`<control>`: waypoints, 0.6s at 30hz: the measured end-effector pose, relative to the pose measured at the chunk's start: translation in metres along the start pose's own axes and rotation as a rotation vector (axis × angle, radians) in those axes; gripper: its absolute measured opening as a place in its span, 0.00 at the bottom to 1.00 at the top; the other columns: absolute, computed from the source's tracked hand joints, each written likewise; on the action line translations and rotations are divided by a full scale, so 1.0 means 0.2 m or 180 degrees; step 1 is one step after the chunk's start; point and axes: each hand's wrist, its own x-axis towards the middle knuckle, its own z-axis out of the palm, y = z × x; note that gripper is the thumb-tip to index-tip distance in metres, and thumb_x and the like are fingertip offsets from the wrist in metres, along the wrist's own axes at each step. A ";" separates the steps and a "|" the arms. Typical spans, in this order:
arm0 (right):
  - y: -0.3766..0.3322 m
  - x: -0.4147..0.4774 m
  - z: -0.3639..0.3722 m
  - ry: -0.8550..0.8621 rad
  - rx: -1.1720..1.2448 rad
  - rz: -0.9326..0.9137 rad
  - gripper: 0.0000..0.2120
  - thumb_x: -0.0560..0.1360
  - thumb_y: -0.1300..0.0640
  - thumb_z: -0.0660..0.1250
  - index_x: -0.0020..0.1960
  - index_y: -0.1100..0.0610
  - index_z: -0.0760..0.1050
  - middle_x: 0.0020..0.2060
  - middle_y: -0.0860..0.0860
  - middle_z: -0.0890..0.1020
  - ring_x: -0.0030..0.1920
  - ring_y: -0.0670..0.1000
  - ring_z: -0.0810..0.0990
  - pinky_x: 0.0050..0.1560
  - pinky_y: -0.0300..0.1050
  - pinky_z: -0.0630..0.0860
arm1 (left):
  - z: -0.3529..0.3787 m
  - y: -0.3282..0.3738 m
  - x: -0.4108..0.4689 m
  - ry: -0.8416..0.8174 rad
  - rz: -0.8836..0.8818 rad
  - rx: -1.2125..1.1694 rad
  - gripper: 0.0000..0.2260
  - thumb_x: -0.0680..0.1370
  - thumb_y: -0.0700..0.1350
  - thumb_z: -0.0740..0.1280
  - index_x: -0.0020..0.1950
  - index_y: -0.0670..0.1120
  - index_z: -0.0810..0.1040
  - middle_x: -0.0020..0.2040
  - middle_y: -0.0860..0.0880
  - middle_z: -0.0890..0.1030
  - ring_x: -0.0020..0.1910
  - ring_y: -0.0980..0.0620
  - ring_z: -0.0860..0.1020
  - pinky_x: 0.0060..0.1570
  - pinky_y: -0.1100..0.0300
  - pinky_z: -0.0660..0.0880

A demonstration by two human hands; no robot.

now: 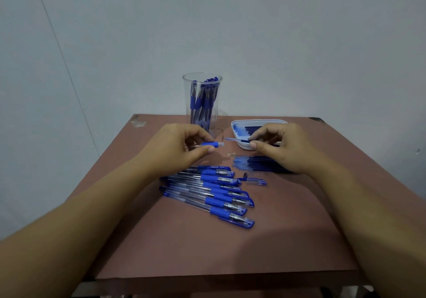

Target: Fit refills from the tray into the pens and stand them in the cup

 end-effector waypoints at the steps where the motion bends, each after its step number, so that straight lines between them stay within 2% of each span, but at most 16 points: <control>1: 0.01 0.00 0.01 -0.0005 -0.0026 -0.0029 0.07 0.73 0.57 0.74 0.43 0.45 0.81 0.37 0.43 0.84 0.39 0.42 0.80 0.45 0.37 0.76 | 0.02 -0.01 -0.01 0.0081 -0.0020 -0.0064 0.05 0.73 0.51 0.74 0.48 0.55 0.83 0.38 0.58 0.82 0.36 0.61 0.77 0.37 0.71 0.71; 7: 0.02 0.03 0.03 -0.0196 -0.0188 -0.0170 0.07 0.74 0.56 0.73 0.42 0.44 0.80 0.40 0.38 0.83 0.42 0.42 0.80 0.47 0.30 0.73 | 0.05 -0.05 -0.03 0.0197 0.0028 -0.0216 0.04 0.74 0.50 0.74 0.47 0.55 0.83 0.37 0.58 0.82 0.35 0.58 0.78 0.35 0.70 0.72; 11: 0.03 0.04 0.04 -0.0314 -0.0224 -0.0207 0.05 0.74 0.56 0.73 0.43 0.45 0.81 0.41 0.39 0.83 0.42 0.43 0.80 0.48 0.36 0.76 | 0.05 -0.08 -0.03 0.0180 0.0064 -0.0310 0.05 0.73 0.49 0.74 0.48 0.53 0.83 0.38 0.54 0.83 0.36 0.54 0.79 0.35 0.66 0.74; 14: 0.03 0.05 0.04 -0.0381 -0.0238 -0.0267 0.06 0.74 0.55 0.72 0.44 0.44 0.81 0.41 0.39 0.83 0.43 0.43 0.81 0.49 0.38 0.76 | 0.04 -0.08 -0.02 0.0194 0.0113 -0.0364 0.04 0.73 0.50 0.74 0.47 0.54 0.84 0.37 0.56 0.83 0.35 0.56 0.79 0.33 0.70 0.71; 18: 0.03 0.05 0.05 -0.0461 -0.0298 -0.0399 0.09 0.74 0.54 0.72 0.43 0.39 0.78 0.42 0.36 0.82 0.44 0.40 0.81 0.49 0.31 0.74 | 0.02 -0.08 -0.02 0.0199 0.0201 -0.0504 0.07 0.71 0.54 0.71 0.46 0.55 0.83 0.37 0.57 0.82 0.35 0.60 0.78 0.34 0.73 0.69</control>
